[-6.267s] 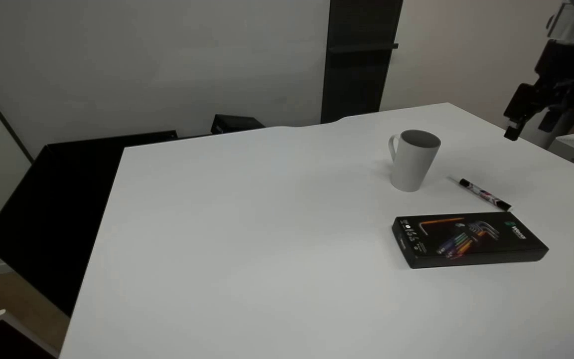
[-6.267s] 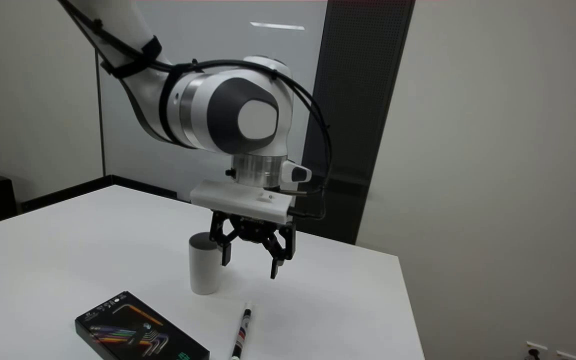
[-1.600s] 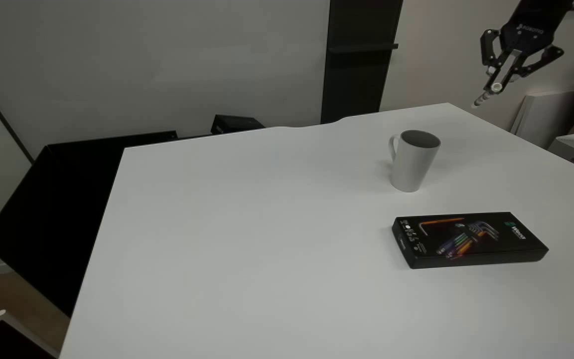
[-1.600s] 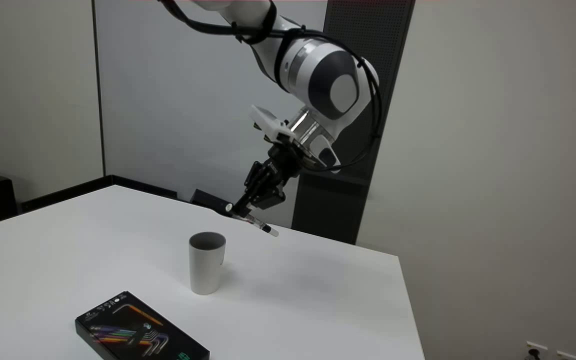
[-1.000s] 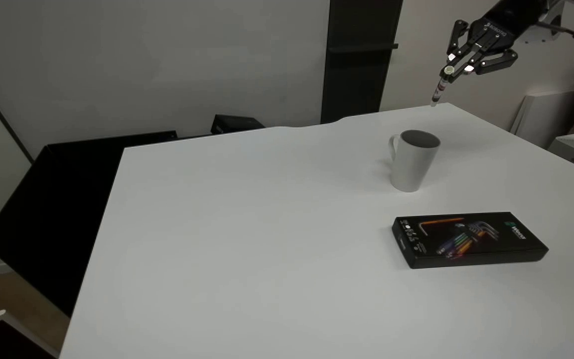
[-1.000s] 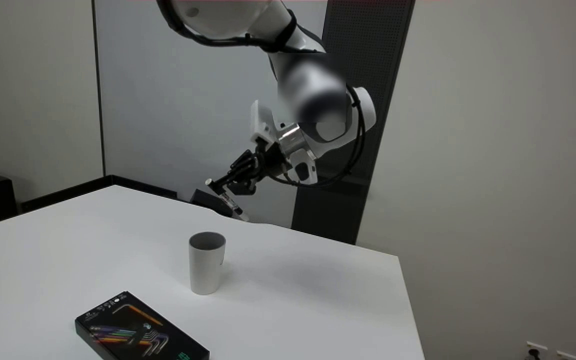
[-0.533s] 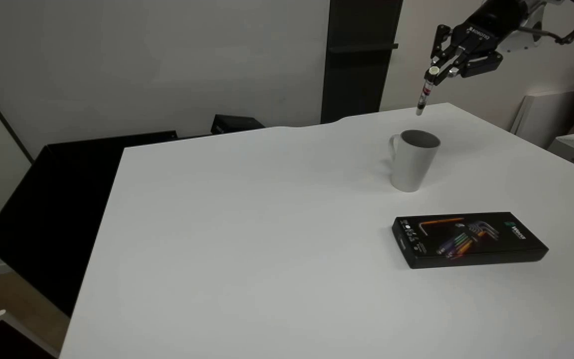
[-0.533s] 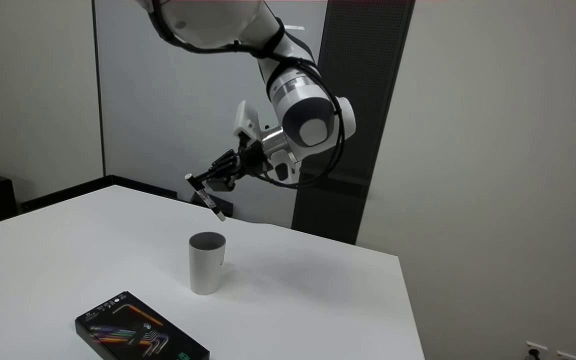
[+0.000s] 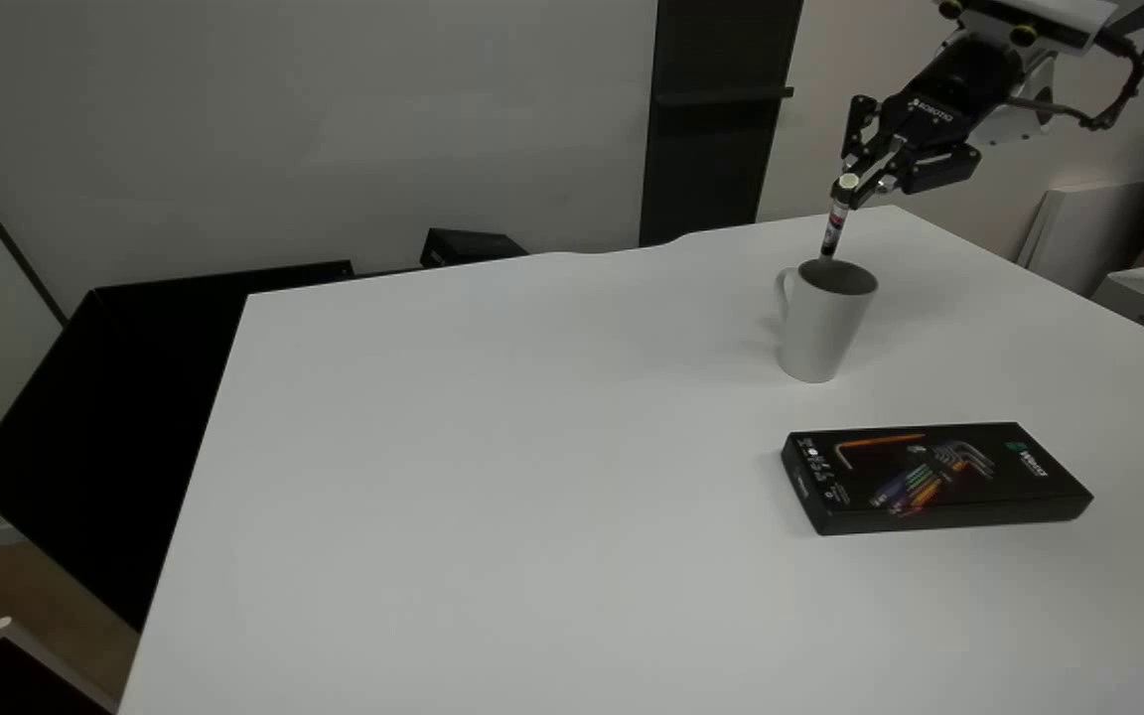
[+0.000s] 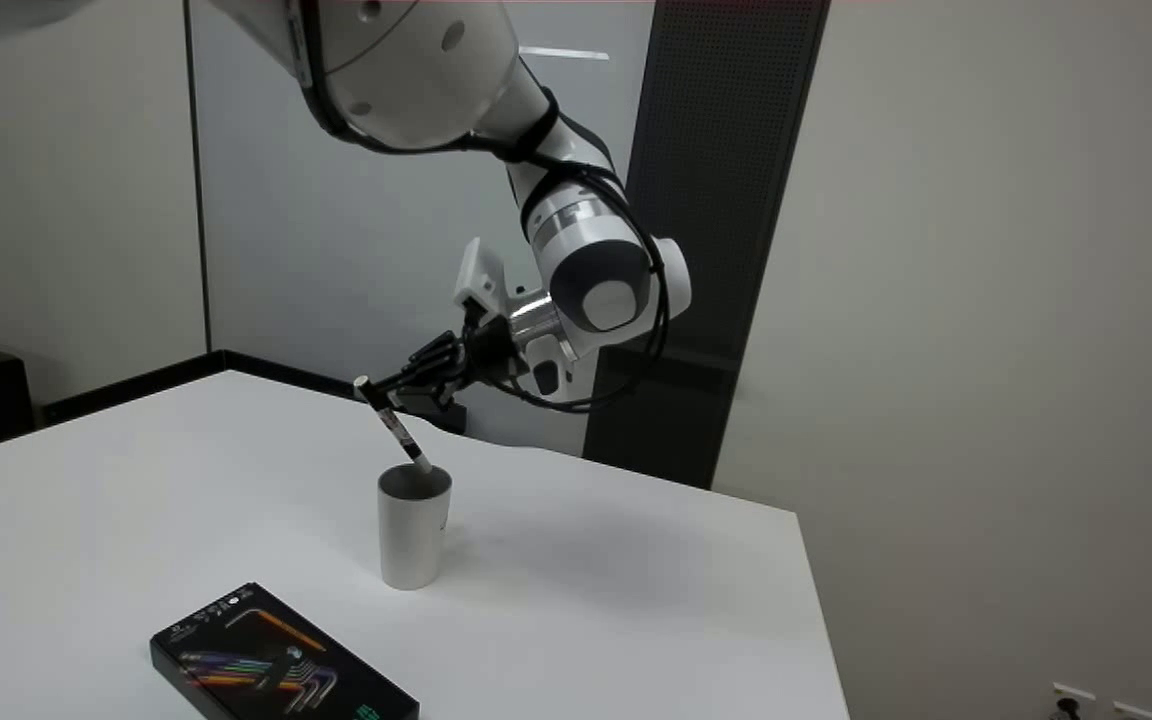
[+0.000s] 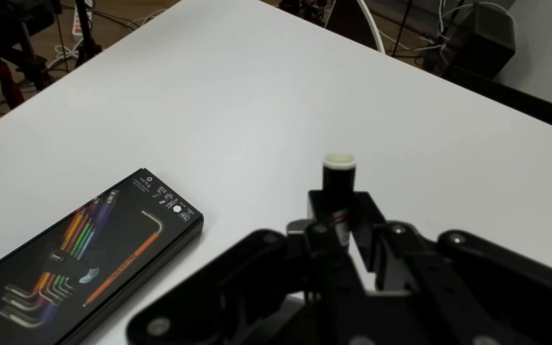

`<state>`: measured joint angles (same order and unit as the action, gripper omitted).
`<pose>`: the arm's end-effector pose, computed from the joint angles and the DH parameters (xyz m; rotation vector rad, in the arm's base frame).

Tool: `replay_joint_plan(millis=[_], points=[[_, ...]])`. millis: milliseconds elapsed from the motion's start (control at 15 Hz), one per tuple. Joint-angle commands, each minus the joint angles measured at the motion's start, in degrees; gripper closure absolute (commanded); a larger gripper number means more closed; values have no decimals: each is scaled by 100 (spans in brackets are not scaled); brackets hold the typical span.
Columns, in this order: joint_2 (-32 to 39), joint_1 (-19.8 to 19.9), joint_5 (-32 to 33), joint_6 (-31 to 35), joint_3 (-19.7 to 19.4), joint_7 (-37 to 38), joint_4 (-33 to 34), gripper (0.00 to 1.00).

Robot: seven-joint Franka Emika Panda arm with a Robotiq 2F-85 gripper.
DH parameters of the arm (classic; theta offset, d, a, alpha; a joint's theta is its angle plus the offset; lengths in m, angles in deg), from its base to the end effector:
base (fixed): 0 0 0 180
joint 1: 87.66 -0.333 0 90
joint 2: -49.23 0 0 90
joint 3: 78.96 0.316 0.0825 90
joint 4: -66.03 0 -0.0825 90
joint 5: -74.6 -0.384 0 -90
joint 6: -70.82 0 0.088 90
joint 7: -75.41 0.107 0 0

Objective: Pick the pen on the table and put it in the cup

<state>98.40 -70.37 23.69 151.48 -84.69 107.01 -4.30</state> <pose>0.6766 -0.1667 0.2548 -1.9041 1.1890 0.8520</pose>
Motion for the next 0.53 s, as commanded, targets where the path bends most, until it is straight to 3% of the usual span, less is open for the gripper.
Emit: replay_joint_plan(millis=[0, 267, 333, 400, 467], points=[[195, 14, -109, -116, -50, 296, 95, 93], [376, 8, 2, -129, -95, 203, 126, 93], [346, -33, 106, -140, -119, 102, 117, 61], [261, -103, 215, -45, -169, 29, 59, 46], [160, -165, 353, 16, -216, -93, 38, 42]])
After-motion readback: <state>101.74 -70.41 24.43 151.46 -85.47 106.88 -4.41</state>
